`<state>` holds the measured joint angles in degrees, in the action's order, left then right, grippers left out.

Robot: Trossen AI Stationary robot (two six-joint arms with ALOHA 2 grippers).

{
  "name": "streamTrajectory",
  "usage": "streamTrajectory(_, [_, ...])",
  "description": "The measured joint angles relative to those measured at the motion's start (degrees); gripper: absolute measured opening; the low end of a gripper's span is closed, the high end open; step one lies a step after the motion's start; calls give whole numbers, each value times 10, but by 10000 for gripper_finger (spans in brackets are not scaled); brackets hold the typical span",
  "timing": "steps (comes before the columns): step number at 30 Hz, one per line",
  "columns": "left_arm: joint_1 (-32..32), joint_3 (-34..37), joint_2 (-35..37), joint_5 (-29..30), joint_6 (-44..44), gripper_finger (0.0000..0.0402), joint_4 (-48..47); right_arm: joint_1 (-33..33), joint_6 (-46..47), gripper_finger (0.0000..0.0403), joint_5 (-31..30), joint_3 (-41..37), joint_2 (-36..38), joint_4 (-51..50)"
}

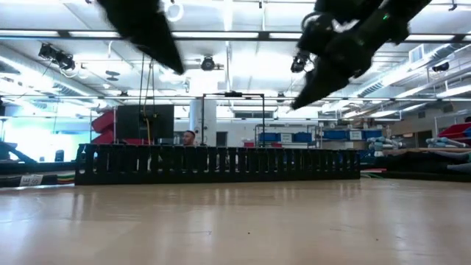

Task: Ziptie cables
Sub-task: Insert the black cover of the black cable duct

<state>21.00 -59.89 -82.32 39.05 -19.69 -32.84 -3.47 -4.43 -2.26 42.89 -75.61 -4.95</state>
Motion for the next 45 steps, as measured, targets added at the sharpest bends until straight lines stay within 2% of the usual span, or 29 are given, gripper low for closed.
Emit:
streamTrajectory(2, [25,52,32,24,-35,176,27,1,5,162,-23,0,37,-62])
streamTrajectory(5, [55,130,64,52,-55,176,128,1,20,159,-38,0,88,-122])
streamTrajectory(9, [60,200,67,56,-13,176,274,-5,25,158,-51,-16,140,-166])
streamTrajectory(12, [47,236,51,70,13,176,373,-27,24,158,-90,-57,166,-153])
streamTrajectory(16, [26,273,33,93,37,176,481,-111,32,158,-93,-112,165,-113])
streamTrajectory(21, [10,307,20,100,55,176,591,-228,56,158,-63,-142,108,-75])
streamTrajectory(25, [-2,313,11,105,71,176,629,-261,61,157,-40,-141,38,-26])
streamTrajectory(30, [-18,317,2,105,77,176,631,-267,53,150,-80,-138,-63,37])
streamTrajectory(34, [-37,319,-1,106,77,176,625,-266,53,138,-86,-136,-111,96])
streamTrajectory(39, [-53,320,-2,105,85,176,618,-263,58,120,-90,-136,-122,125])
streamTrajectory(45, [-59,320,-2,77,84,176,622,-270,26,116,-82,-139,-72,141])
